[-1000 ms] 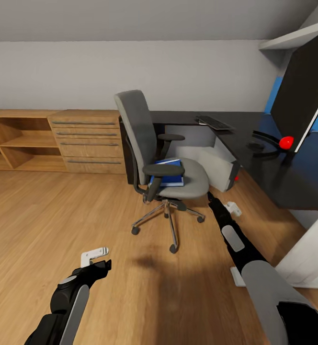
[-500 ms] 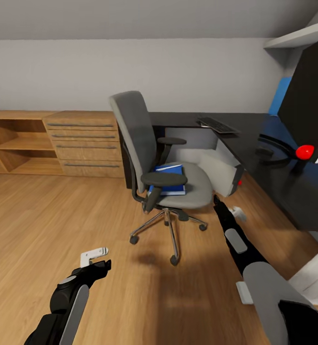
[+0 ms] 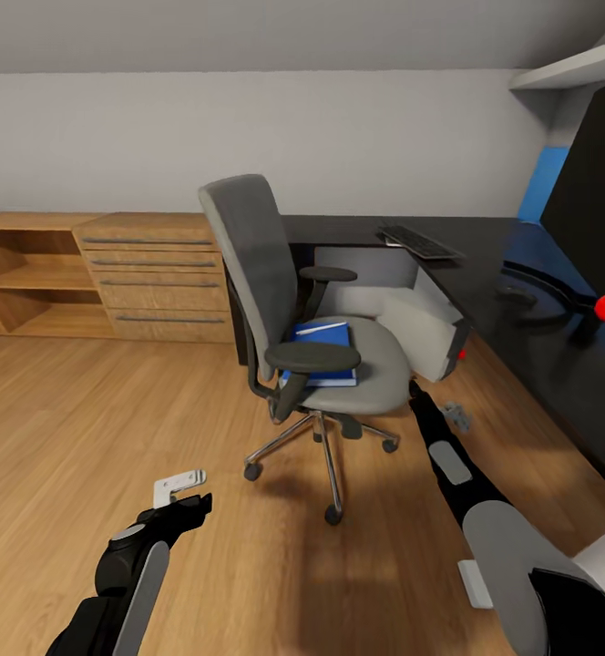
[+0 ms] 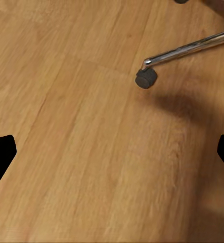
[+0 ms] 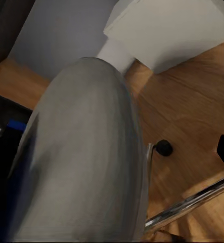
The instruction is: In the bedroom, organize the workspace by keeping the computer under the desk, ensuring the monitor is on the desk, placing the keyboard on the desk next to the monitor, placing the mouse on the desk next to the keyboard, moving the folder from the swivel chair onto the desk next to the mouse, stacking the notebook on top of the folder with the pen on top of the notebook, and positioning the swivel chair next to the desk.
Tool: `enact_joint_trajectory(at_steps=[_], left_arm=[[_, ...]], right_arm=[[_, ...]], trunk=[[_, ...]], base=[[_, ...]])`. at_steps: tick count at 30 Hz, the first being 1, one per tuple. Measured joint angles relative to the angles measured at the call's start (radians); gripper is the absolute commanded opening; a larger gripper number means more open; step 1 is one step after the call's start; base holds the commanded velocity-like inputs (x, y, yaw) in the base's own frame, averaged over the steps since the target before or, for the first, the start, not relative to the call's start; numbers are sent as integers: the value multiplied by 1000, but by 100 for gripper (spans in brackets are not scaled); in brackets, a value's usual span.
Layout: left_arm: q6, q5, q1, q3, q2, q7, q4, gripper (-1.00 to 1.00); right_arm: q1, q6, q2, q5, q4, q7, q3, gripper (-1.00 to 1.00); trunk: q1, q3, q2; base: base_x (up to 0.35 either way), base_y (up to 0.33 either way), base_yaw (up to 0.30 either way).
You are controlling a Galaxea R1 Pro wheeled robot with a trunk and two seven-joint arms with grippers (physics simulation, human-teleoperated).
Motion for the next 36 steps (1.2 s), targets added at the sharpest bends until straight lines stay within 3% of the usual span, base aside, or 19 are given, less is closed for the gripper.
enact_joint_trajectory(at_steps=[2, 4, 9, 20, 30, 36], left_arm=[[0, 0, 0, 0, 0, 0, -1, 100], [0, 0, 0, 1, 0, 0, -1, 100], [0, 0, 0, 1, 0, 0, -1, 100], [0, 0, 0, 0, -1, 0, -1, 100], [0, 1, 0, -3, -1, -1, -1, 100], [0, 0, 0, -2, -1, 0, -1, 100]], right_arm=[[0, 0, 0, -2, 17, -12, 0, 100], [-1, 0, 0, -46, 33, -31, 1, 100], [-1, 1, -2, -82, 37, -35, 2, 100], [0, 14, -1, -87, 38, -64, 2, 100], [-2, 99, -2, -84, 31, -118, 0, 100], [-1, 104, -3, -99, 31, -116, 4, 100]], trunk=[[0, 0, 0], [0, 0, 0], [0, 0, 0], [0, 0, 0], [0, 0, 0], [0, 0, 0]], base=[[119, 0, 0], [181, 0, 0], [146, 0, 0], [185, 0, 0], [123, 0, 0], [116, 0, 0]])
